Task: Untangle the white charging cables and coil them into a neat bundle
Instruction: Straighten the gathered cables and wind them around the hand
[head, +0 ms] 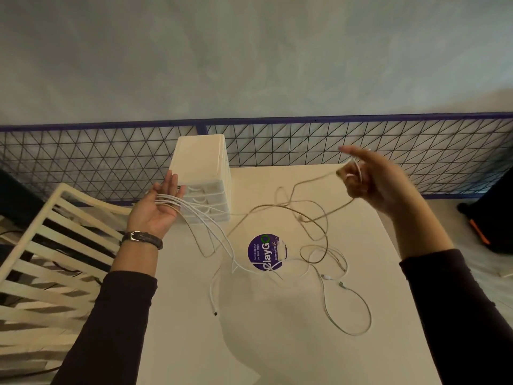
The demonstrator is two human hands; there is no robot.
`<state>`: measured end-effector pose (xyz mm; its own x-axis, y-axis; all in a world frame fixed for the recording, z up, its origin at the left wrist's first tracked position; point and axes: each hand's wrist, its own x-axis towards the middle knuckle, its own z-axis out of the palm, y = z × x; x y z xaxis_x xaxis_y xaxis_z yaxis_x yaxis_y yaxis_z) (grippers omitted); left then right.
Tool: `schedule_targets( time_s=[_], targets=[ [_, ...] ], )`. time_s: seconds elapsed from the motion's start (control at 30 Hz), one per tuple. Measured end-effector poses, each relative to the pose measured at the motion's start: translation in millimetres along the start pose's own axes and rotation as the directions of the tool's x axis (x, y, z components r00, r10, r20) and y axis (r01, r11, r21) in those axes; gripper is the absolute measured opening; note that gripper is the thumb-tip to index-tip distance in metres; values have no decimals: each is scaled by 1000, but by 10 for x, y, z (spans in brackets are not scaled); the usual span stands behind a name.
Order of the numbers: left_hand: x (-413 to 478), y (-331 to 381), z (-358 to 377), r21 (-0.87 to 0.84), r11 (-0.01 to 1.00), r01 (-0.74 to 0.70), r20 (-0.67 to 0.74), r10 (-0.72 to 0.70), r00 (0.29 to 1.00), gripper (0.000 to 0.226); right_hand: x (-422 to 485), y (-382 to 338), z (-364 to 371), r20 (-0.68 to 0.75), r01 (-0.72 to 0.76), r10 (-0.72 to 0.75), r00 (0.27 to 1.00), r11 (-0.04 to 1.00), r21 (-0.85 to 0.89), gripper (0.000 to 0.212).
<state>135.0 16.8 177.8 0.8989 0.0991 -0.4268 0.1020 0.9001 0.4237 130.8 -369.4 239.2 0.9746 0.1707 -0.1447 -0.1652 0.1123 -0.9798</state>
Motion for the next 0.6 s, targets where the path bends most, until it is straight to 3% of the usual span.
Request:
schedule_targets(
  time_s=[0.03, 0.07, 0.13, 0.17, 0.2, 0.27, 0.3, 0.37, 0.4, 0.5, 0.53, 0.6],
  targets=[
    [7, 7, -13, -1, 1000, 3, -1, -3, 1000, 33, -1, 12, 21, -81, 1, -21, 997, 970, -242, 29],
    [14, 11, -11, 2, 1000, 5, -2, -5, 1000, 33, -5, 18, 20, -50, 19, -34, 998, 960, -280, 29],
    [14, 12, 13, 9, 1000, -5, -9, 5, 1000, 32, -70, -23, 61, 209, 55, -56, 976, 998, 11, 31],
    [3, 4, 20, 10, 1000, -11, -12, 11, 1000, 32, -78, -49, 77, 234, 66, -70, 970, 998, 24, 33],
    [-7, -9, 26, 10, 1000, -16, -13, 16, 1000, 32, -41, -39, 78, 183, 95, -72, 980, 989, -117, 34],
    [-16, -32, 36, 14, 1000, -12, -12, 13, 1000, 33, 19, 12, 116, -79, 44, -104, 991, 835, -548, 31],
    [-12, -38, 45, 17, 1000, -3, -8, 4, 1000, 33, 27, 41, 117, -89, 41, -107, 990, 833, -552, 28],
    [-1, -38, 59, 16, 1000, 5, -3, -5, 1000, 33, -19, 56, 141, 137, 34, -7, 991, 981, -193, 29],
    [3, -32, 52, 14, 1000, 5, 0, -5, 1000, 33, -27, 33, 153, 181, 0, 3, 984, 1000, -19, 32],
    [-7, -20, 35, 12, 1000, 11, 10, -11, 1000, 33, 9, -18, 74, 108, -26, 16, 994, 995, 93, 31],
    [-8, -20, 40, 18, 1000, 12, 7, -12, 1000, 33, 11, -37, 67, 199, -27, -23, 980, 970, 242, 32],
    [-13, -22, 40, 12, 1000, -2, -7, 2, 1000, 31, 16, -66, 69, 265, 42, -152, 952, 924, 381, 34]
  ],
)
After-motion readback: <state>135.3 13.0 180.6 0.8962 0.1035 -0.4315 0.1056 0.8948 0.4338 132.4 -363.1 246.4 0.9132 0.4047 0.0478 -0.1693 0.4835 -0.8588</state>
